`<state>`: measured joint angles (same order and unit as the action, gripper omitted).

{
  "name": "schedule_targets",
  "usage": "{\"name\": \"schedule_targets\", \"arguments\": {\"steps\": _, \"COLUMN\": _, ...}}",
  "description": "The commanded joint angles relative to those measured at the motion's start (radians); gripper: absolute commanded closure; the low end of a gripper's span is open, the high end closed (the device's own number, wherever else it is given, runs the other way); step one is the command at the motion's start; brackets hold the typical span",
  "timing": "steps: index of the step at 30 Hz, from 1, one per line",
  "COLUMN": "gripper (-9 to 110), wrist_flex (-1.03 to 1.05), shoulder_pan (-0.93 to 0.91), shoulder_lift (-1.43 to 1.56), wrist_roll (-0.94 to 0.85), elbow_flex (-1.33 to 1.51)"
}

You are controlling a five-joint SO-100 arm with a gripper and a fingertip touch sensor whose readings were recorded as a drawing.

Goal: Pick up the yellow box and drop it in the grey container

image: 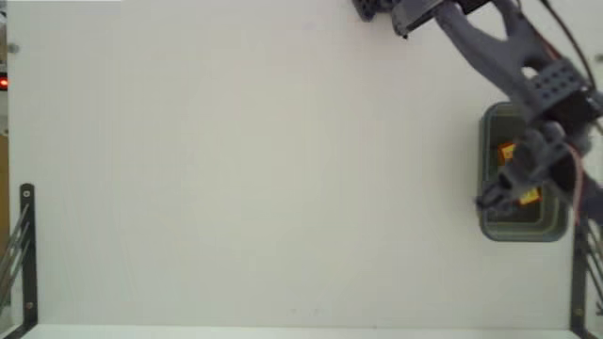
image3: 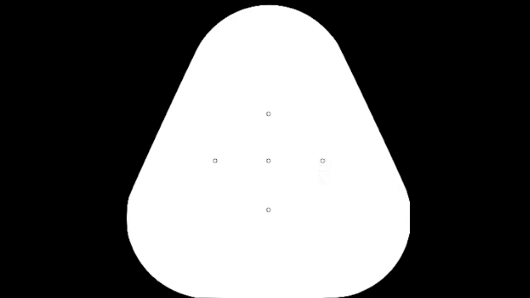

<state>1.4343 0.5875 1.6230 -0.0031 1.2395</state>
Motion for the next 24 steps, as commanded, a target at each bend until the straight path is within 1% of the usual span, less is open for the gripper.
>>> {"name": "schedule_targets", "arguments": {"steps": 1, "gripper": -9, "wrist_flex": -0.008, "shoulder_pan": -0.021, "shoulder_lift": 0.115, "wrist_roll": 0.003, "elbow_flex": 0.023}}
{"name": "schedule_targets", "arguments": {"steps": 24, "gripper": -9, "wrist_flex": -0.006, "shoulder_pan": -0.247, "shoulder_lift": 0.411, "wrist_roll": 0.003, "elbow_flex": 0.317}}
